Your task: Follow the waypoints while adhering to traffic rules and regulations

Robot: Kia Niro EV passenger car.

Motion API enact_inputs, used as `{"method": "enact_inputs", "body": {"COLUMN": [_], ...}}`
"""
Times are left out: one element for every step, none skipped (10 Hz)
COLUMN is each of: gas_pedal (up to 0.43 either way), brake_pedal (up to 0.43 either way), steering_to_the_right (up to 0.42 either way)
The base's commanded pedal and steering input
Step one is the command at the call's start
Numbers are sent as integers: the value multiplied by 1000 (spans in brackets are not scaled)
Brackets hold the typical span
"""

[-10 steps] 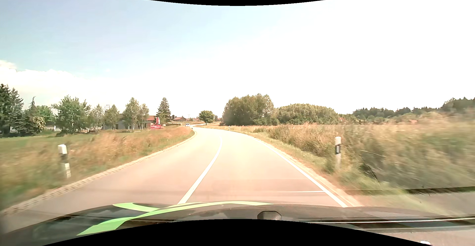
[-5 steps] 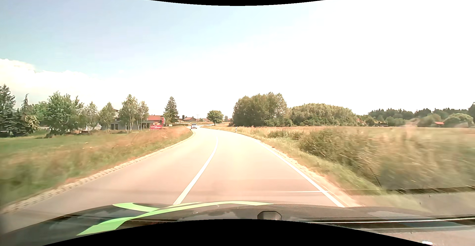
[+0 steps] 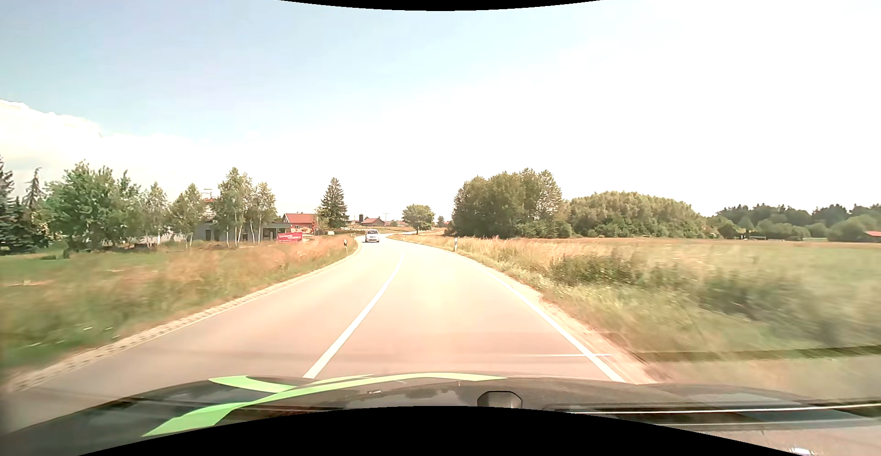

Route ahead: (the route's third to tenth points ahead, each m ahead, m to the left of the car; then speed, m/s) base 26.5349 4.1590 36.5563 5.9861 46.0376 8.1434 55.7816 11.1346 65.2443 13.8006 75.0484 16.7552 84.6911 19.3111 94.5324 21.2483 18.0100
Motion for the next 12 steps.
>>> {"method": "enact_inputs", "body": {"gas_pedal": [228, 240, 248, 268, 268, 280, 280, 287, 299, 311, 311, 311], "brake_pedal": [0, 0, 0, 0, 0, 0, 0, 0, 0, 0, 0, 0], "steering_to_the_right": [-37, -37, -37, -37, -36, -35, -35, -35, -35, -35, -35, -35]}}
